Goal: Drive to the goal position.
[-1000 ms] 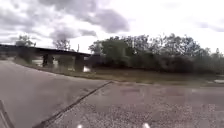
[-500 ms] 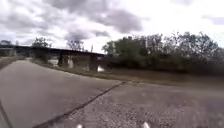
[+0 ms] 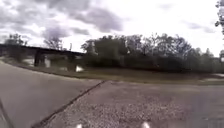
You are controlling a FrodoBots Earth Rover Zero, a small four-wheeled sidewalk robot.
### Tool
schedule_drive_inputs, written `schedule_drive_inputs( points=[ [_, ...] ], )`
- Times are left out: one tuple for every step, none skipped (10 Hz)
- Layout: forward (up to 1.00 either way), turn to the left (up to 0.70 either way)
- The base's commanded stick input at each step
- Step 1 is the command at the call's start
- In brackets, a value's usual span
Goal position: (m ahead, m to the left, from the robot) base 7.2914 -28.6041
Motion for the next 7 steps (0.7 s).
schedule_drive_inputs(
  points=[
    [0.0,-1.0],
    [0.0,-1.0],
    [0.0,-1.0],
    [0.0,-1.0],
    [0.0,-1.0],
    [0.0,-1.0],
    [0.0,-1.0]
  ],
)
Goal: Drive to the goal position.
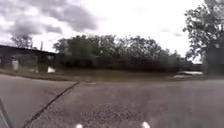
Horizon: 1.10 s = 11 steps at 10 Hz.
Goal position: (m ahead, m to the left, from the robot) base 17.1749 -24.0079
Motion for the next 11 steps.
schedule_drive_inputs(
  points=[
    [0.0,-1.0],
    [0.0,-1.0],
    [0.0,-1.0],
    [0.0,-1.0],
    [0.0,-1.0],
    [0.0,-1.0],
    [0.0,-1.0],
    [0.0,-1.0],
    [0.0,-1.0],
    [0.0,-1.0],
    [0.0,-1.0]
  ],
)
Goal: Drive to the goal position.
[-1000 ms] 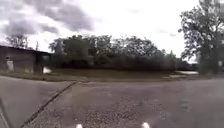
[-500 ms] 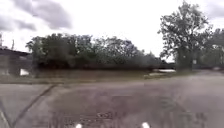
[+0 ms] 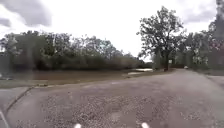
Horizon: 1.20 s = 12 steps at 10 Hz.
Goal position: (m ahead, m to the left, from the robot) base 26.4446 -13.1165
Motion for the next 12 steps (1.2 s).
schedule_drive_inputs(
  points=[
    [0.0,-1.0],
    [0.0,-1.0],
    [0.0,-1.0],
    [0.0,-1.0],
    [0.0,-0.87],
    [0.0,-0.3],
    [0.0,0.0],
    [0.0,0.0],
    [0.0,0.0],
    [0.0,0.0],
    [0.0,0.0],
    [0.0,0.0]
  ],
)
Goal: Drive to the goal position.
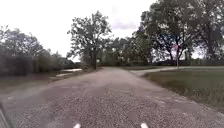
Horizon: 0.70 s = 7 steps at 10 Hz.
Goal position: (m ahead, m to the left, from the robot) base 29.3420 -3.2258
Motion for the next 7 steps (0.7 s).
schedule_drive_inputs(
  points=[
    [0.0,0.0],
    [0.0,0.0],
    [0.0,0.0],
    [1.0,0.0],
    [1.0,0.0],
    [1.0,0.0],
    [1.0,0.0]
  ],
)
